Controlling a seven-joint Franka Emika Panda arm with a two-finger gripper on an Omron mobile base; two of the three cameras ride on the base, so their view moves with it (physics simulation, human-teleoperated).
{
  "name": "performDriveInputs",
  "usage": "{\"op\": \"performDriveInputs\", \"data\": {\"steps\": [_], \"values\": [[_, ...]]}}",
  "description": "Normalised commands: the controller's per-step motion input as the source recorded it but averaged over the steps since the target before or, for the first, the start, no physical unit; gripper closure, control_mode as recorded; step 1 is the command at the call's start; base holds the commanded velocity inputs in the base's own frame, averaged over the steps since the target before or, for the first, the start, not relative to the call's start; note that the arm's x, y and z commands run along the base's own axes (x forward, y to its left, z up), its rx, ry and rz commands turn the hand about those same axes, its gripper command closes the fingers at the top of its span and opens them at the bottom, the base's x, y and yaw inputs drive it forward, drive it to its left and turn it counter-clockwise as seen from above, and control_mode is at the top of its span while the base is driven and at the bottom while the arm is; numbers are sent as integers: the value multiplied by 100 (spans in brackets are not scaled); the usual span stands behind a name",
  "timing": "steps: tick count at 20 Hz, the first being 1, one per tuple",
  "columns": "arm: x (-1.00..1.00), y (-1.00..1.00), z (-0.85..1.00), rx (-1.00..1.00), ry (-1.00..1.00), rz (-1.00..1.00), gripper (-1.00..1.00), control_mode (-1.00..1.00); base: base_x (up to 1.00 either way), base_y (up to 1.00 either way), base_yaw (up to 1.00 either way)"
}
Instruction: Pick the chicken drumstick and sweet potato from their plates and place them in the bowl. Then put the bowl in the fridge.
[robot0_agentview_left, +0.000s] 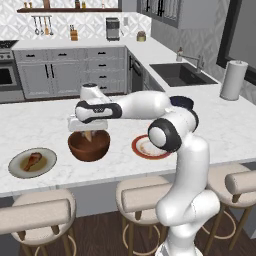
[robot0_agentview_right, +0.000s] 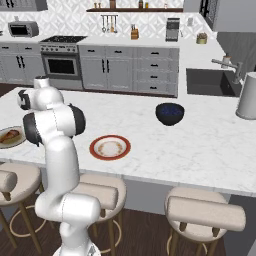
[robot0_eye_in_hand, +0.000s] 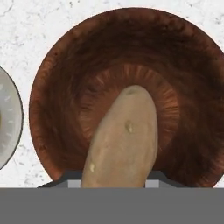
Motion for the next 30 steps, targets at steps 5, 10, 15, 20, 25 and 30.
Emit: {"op": "performDriveInputs", "data": {"steps": [5,10,15,20,25,30], "values": [[0,3,-40,0,0,0,100,-100,0,0,0],[0,-11,-53,0,0,0,100,-100,0,0,0],[14,-4,-48,0,0,0,100,-100,0,0,0],[47,0,-30,0,0,0,100,-100,0,0,0],[62,0,-3,0,2,0,100,-100,0,0,0],[-9,0,-2,0,0,0,-100,-100,0,0,0]]}}
